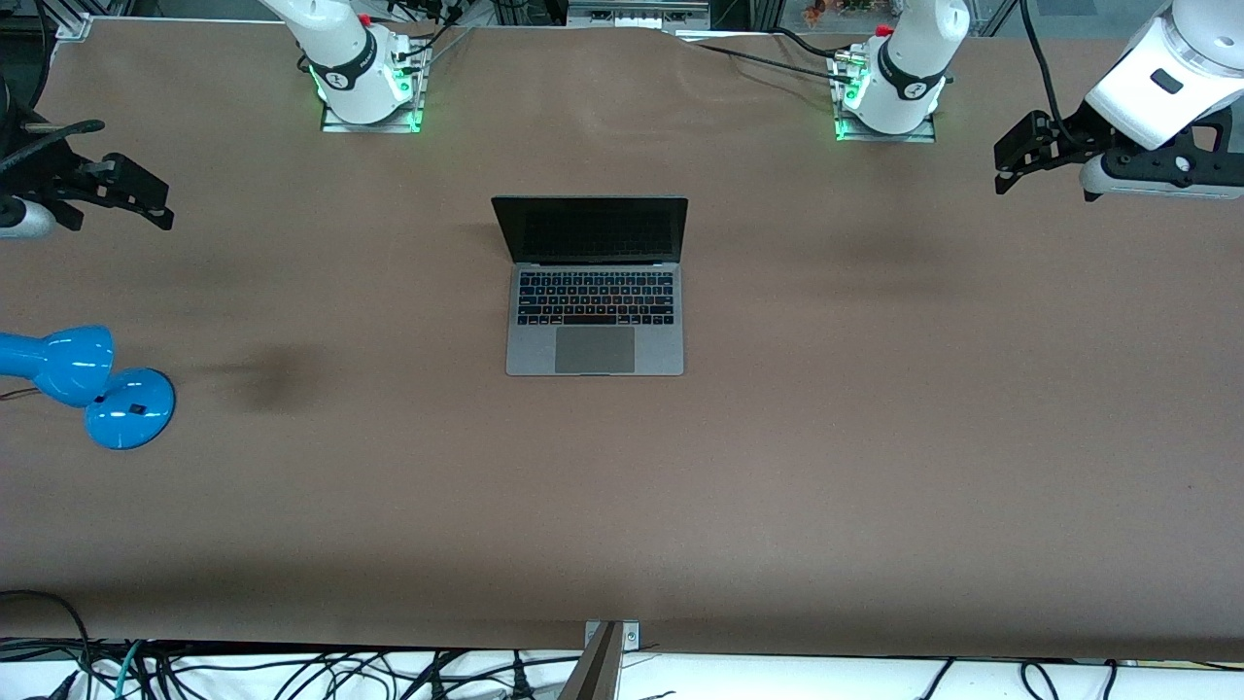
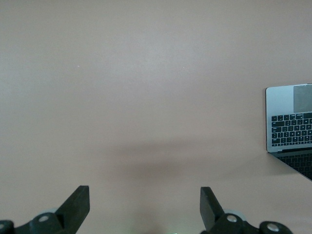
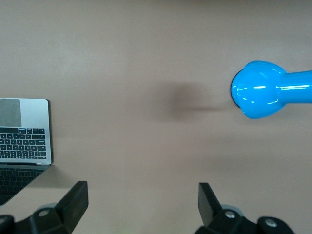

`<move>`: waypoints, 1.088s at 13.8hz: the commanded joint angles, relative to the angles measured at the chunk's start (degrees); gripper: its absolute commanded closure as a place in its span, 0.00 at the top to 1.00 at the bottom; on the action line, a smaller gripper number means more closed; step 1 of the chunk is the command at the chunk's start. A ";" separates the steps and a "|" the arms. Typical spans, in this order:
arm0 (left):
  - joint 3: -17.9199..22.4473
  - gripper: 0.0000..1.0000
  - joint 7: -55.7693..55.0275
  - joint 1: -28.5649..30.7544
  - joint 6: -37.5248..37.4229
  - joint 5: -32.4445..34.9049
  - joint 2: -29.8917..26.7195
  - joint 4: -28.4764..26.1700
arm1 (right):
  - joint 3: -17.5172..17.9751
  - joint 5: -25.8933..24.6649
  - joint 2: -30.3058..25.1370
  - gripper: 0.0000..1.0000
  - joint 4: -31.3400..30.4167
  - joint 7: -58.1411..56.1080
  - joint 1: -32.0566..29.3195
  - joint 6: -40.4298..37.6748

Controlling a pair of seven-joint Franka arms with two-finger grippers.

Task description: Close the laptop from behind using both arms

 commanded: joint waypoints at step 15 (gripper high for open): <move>-4.37 1.00 -0.65 -0.59 -1.01 -1.06 1.60 -0.55 | 3.86 0.21 -0.78 1.00 -3.74 3.09 0.71 -1.38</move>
